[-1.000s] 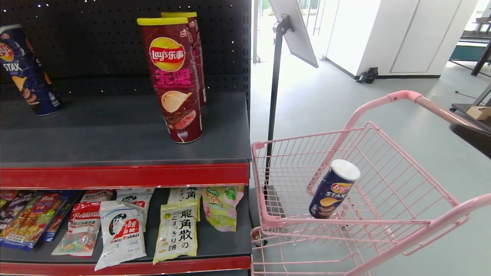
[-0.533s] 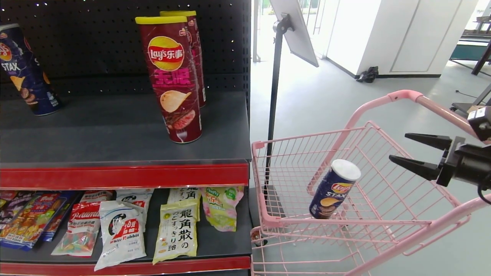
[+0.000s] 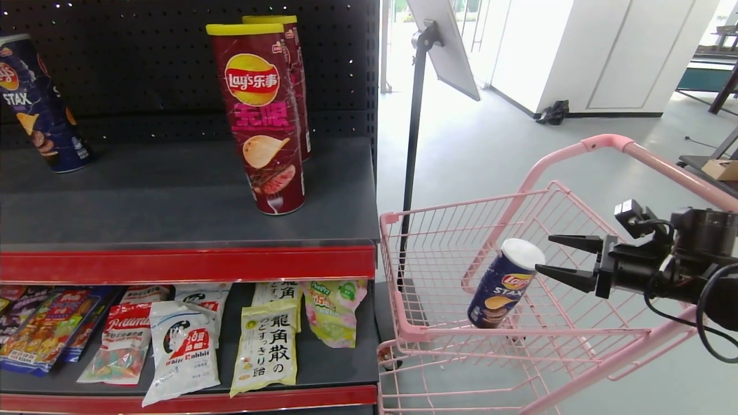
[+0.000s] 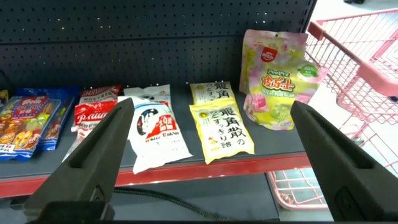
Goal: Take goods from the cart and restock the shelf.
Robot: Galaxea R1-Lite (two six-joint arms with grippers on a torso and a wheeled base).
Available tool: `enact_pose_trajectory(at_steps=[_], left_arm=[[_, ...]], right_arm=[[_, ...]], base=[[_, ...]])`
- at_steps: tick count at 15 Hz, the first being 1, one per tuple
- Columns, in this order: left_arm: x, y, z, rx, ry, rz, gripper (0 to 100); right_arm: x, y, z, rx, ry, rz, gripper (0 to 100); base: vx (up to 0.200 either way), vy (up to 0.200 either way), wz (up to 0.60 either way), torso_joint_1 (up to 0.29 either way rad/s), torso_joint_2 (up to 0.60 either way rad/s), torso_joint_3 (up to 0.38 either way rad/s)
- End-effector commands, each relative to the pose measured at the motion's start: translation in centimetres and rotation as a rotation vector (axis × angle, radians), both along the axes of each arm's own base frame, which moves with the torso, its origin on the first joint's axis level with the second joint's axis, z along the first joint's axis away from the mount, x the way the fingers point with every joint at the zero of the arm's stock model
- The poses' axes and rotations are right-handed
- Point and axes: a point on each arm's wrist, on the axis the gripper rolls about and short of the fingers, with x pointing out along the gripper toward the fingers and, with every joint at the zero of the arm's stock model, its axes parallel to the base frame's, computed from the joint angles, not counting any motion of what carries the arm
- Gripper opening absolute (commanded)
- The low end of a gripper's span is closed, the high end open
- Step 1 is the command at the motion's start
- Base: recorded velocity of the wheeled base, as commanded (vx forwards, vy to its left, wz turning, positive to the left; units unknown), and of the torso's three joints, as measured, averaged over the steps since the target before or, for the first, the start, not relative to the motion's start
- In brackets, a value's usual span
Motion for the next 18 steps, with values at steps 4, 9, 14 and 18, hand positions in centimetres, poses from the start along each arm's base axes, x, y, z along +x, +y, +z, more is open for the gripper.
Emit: enact_pose_trajectory(at_steps=[4, 9, 14, 18], left_arm=[[0.0, 0.0, 0.0, 0.000, 0.000, 0.000, 100], [0.0, 0.0, 0.0, -0.001, 0.000, 0.000, 100], [0.0, 0.0, 0.0, -0.001, 0.000, 0.000, 100], [0.0, 0.0, 0.0, 0.000, 0.000, 0.000, 100]], right_arm=[[1.6, 0.3, -2.7, 0.010, 0.062, 0.023, 100], [1.8, 1.3, -3.7, 0.015, 0.079, 0.075, 100], [2.2, 3.1, -4.5, 0.042, 0.091, 0.182, 100], [2.6, 3.8, -6.0, 0.078, 0.124, 0.248, 100]], base=[[0.000, 0.000, 0.00, 0.000, 0.00, 0.000], [0.000, 0.000, 0.00, 0.000, 0.00, 0.000], [0.000, 0.000, 0.00, 0.000, 0.00, 0.000], [0.000, 0.000, 0.00, 0.000, 0.00, 0.000]])
